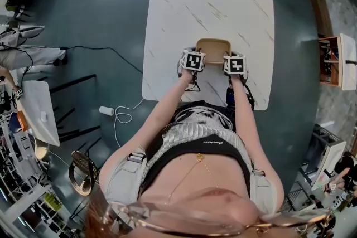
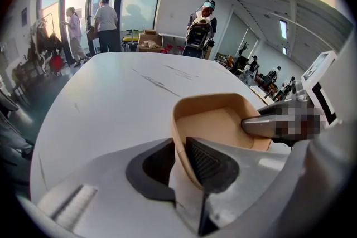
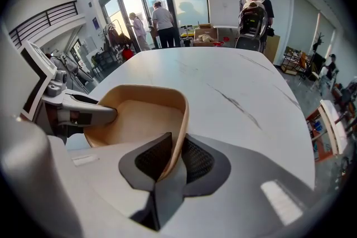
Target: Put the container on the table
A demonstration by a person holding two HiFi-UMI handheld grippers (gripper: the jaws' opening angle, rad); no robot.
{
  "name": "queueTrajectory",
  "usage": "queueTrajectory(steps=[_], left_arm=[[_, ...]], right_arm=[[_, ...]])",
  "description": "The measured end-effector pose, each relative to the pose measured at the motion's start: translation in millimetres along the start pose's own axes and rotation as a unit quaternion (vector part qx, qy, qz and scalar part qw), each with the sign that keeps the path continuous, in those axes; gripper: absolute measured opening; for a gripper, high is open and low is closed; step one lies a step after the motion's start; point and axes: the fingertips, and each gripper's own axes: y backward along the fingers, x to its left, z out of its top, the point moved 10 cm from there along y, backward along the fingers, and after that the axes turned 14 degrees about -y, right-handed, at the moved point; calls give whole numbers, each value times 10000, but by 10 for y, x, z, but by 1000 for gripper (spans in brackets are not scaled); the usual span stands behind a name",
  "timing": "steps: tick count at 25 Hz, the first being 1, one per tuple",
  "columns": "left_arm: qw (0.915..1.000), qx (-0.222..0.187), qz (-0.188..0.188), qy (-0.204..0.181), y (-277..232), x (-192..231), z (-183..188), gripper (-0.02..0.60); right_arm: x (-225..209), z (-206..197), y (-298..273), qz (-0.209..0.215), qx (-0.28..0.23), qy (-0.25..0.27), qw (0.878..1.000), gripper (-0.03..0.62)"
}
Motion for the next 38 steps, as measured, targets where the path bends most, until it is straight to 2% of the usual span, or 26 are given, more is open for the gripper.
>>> queueTrajectory(steps=[17, 21, 23, 25, 27, 31, 38], left_arm=[[10000, 0, 8, 16, -10, 19, 8, 58], [10000, 5, 29, -21, 11, 9, 21, 58], [9999, -49, 69, -69, 22, 2, 29, 58], [9998, -109, 63, -134, 22, 4, 30, 66], [9998, -134, -10, -135, 13, 9, 21, 154], [9997, -248, 9, -18, 85, 21, 54, 156], [9984, -492, 209, -193, 236, 4, 117, 164]], right_arm=[[-3, 10, -15, 37, -33, -84, 10000, 74], [-29, 2, -20, 144, -118, -330, 9993, 71], [-41, -4, -16, 164, -168, -390, 9990, 82], [-25, -6, -16, 162, -156, -191, 9996, 99], [4, -13, -7, 208, -105, 15, 9997, 134], [19, -16, 52, 269, -236, 120, 9993, 172], [-13, 10, 197, 405, -451, 140, 9981, 199]])
